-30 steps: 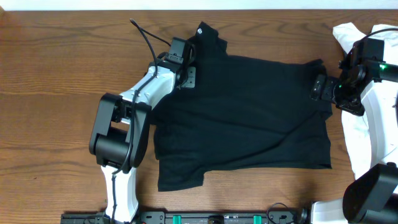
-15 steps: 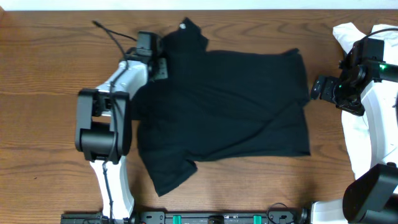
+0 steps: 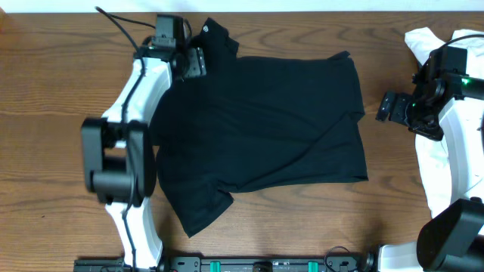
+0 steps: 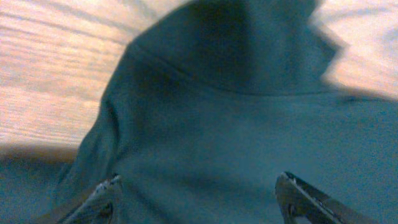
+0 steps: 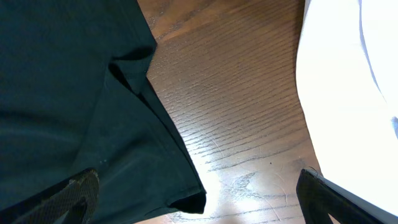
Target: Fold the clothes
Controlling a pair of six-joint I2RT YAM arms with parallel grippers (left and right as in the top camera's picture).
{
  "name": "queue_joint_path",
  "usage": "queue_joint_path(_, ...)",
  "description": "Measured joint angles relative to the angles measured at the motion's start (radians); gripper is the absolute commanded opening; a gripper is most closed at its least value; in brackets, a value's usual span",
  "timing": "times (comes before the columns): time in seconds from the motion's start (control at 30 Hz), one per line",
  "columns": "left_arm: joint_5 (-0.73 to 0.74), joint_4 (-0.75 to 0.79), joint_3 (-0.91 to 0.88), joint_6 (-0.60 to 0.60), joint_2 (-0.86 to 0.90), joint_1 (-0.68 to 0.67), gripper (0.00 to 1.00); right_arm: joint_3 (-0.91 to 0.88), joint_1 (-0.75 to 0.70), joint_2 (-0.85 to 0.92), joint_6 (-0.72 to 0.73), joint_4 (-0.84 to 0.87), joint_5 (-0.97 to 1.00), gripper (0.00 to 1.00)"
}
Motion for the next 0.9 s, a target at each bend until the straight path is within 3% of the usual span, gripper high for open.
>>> queue_joint_path(0.23,0.018,-0.304,0.040,-0.127,-0.269,-0.005,0.85,0.000,0.000,0.000,0.000,0.000,0.000,0.99)
queue_joint_path(0.43,0.019,-0.546,0.038,-0.173,-0.297,-0.004,0.86,-0.001,0.000,0.000,0.011,0.049,-0.031,0.98)
queue_joint_path(0.53,0.018,-0.631,0.003,-0.206,-0.290,-0.004,0.86,-0.002,0.000,0.000,0.018,0.027,-0.064,0.91)
queue_joint_path(0.63,0.021,-0.649,-0.055,-0.226,-0.290,-0.004,0.83,-0.019,0.000,0.000,0.018,0.037,-0.080,0.76)
queue_joint_path(0.73,0.023,-0.638,-0.147,-0.243,-0.290,-0.004,0.74,-0.060,0.000,0.000,0.024,0.050,-0.090,0.72)
queue_joint_path(0.8,0.023,-0.607,-0.212,-0.248,-0.290,-0.004,0.61,-0.097,0.001,0.000,0.024,0.065,-0.094,0.69)
queue_joint_path(0.9,0.025,-0.513,-0.294,-0.252,-0.288,-0.001,0.48,-0.157,0.005,0.000,0.015,0.103,-0.097,0.59)
